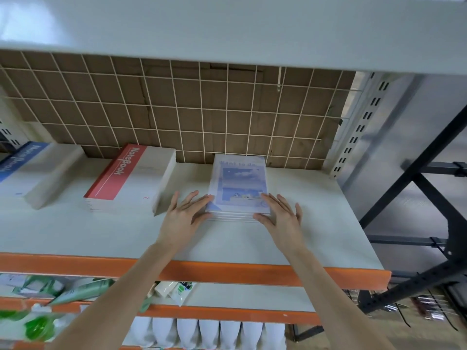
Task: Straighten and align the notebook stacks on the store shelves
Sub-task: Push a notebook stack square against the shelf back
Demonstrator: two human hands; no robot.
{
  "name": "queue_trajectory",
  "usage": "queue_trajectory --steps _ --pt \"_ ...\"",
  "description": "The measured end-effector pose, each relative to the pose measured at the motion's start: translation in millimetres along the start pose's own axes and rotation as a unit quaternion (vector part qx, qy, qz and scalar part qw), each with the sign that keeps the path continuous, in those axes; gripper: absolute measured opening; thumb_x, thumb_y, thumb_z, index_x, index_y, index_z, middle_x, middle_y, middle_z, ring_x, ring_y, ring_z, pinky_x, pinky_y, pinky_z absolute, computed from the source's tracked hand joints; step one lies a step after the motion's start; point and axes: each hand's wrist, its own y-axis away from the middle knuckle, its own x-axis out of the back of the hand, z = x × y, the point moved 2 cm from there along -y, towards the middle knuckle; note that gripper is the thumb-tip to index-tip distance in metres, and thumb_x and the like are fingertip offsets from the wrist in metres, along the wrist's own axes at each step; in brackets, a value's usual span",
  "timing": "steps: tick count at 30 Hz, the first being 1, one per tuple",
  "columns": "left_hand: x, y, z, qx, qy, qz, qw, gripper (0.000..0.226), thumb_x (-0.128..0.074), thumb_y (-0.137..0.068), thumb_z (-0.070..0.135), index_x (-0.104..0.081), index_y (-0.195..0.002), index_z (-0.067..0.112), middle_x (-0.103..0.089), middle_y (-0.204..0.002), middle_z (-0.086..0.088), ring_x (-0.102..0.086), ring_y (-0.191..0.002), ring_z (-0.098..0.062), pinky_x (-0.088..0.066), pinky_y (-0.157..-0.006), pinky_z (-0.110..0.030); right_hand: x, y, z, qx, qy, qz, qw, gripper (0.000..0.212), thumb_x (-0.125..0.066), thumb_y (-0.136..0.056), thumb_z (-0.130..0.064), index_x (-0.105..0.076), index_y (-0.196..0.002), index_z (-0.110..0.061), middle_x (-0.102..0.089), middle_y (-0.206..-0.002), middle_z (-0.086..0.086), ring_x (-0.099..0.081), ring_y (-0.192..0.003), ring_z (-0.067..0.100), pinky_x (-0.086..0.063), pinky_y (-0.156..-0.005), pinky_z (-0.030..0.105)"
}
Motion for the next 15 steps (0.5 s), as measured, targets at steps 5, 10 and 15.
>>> queue_trajectory --steps 5,10,15 --pt "3 1 4 0.020 0.006 -0.068 0.997 0.068 -0.026 -0.090 0.051 -0.065 -0.115 0.000 -0.068 -0.112 -0.014 -0.060 -0.109 -0.039 -0.034 -0.096 -0.066 3 1 -4 -0.005 -0.004 -0.026 1.000 0.059 -0.053 -0.090 -0.048 -0.037 -0.143 -0.031 -0.033 -0.152 -0.006 -0.012 -0.146 0.013 0.006 -0.114 0.036" --pt "25 9 -4 0.047 -0.035 -0.076 0.995 0.070 -0.026 -0.094 0.053 -0.056 -0.126 -0.003 -0.060 -0.125 -0.017 -0.055 -0.118 -0.037 -0.035 -0.105 -0.048 12 -2 -35 0.041 0.033 -0.024 0.998 0.070 -0.052 -0.088 -0.054 -0.022 -0.149 -0.033 -0.010 -0.159 -0.006 0.001 -0.147 0.016 0.008 -0.113 0.036" --pt "79 39 -40 0.098 -0.070 -0.029 0.992 0.060 -0.032 -0.095 0.044 -0.054 -0.128 -0.002 -0.055 -0.132 -0.017 -0.048 -0.125 -0.037 -0.032 -0.106 -0.052 -12 -19 -124 0.135 0.064 -0.090 0.985 0.068 -0.048 -0.091 -0.051 -0.020 -0.149 -0.029 -0.003 -0.159 -0.005 0.007 -0.146 0.015 0.010 -0.113 0.037"
